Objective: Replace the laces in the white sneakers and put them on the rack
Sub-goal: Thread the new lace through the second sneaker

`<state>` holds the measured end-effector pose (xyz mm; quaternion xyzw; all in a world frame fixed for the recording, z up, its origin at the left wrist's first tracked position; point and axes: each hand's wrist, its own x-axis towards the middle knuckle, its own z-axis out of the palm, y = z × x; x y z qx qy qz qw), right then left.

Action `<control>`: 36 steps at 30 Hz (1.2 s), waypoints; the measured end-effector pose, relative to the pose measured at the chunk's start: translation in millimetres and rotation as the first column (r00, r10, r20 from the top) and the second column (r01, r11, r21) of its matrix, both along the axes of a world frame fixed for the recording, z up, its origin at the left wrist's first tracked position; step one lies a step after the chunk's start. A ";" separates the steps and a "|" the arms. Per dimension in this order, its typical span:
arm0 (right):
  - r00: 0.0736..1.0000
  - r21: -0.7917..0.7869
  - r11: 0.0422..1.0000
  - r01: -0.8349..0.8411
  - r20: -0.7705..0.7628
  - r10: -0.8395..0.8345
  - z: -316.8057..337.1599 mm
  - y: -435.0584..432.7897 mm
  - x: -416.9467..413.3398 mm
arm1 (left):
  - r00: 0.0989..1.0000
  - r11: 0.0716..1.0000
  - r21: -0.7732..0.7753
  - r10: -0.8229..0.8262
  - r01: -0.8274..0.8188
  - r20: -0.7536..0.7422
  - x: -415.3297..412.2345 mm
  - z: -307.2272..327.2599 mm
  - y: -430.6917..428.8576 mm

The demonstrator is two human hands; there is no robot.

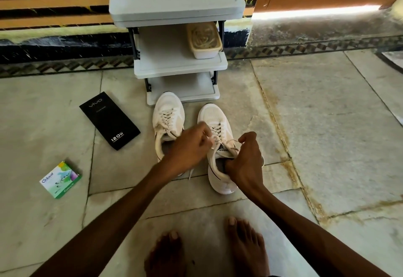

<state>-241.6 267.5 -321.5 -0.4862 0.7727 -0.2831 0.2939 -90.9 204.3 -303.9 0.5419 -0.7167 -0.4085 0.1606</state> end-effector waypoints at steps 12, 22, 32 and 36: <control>1.000 0.031 0.999 0.013 0.023 -0.014 6.4 1.9 -0.3 | 0.977 0.973 0.197 0.152 -0.121 -0.152 -8.4 7.3 -2.0; 0.999 0.097 0.994 -0.039 -0.017 0.041 -2.0 -2.2 -5.3 | 0.571 0.870 0.488 0.436 -0.069 -0.696 -4.3 51.0 -9.0; 0.976 0.166 0.967 -0.192 -0.066 0.205 6.1 -19.1 -37.9 | 0.803 0.899 0.403 0.365 -0.172 -0.471 3.7 60.8 -11.5; 0.967 0.175 0.953 -0.247 -0.022 0.255 23.4 -24.2 -43.2 | 0.858 0.928 0.326 0.312 -0.183 -0.408 1.3 66.0 -8.2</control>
